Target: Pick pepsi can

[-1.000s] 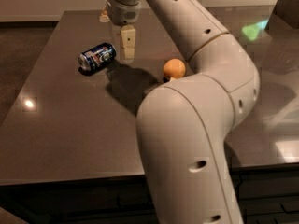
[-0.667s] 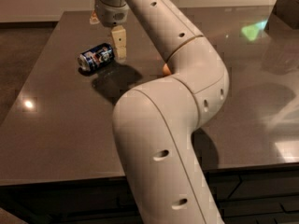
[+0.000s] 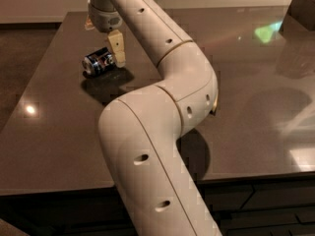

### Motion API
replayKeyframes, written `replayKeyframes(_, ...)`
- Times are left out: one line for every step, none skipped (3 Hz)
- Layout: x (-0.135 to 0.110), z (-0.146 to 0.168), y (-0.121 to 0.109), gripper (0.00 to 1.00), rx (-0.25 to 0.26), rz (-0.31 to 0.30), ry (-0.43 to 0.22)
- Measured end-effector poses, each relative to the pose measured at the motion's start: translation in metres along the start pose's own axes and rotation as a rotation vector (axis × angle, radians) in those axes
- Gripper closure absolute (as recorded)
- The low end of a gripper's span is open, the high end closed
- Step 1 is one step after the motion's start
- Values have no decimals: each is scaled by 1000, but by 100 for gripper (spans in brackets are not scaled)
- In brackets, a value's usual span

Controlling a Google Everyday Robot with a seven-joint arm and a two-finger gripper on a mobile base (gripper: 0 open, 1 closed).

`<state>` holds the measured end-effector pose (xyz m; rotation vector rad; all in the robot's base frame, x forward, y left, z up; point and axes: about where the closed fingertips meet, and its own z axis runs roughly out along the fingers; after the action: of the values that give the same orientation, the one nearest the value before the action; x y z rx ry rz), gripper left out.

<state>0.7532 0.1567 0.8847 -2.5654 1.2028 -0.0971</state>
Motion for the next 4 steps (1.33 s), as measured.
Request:
replayKeyframes(-1, 17, -4, 0, -23, -14, 16)
replayKeyframes(0, 26, -5, 0, -38, -20, 23)
replayKeyframes(0, 30, -5, 14, -46, -20, 26)
replayKeyframes(-1, 29, -5, 38, -50, -21, 23)
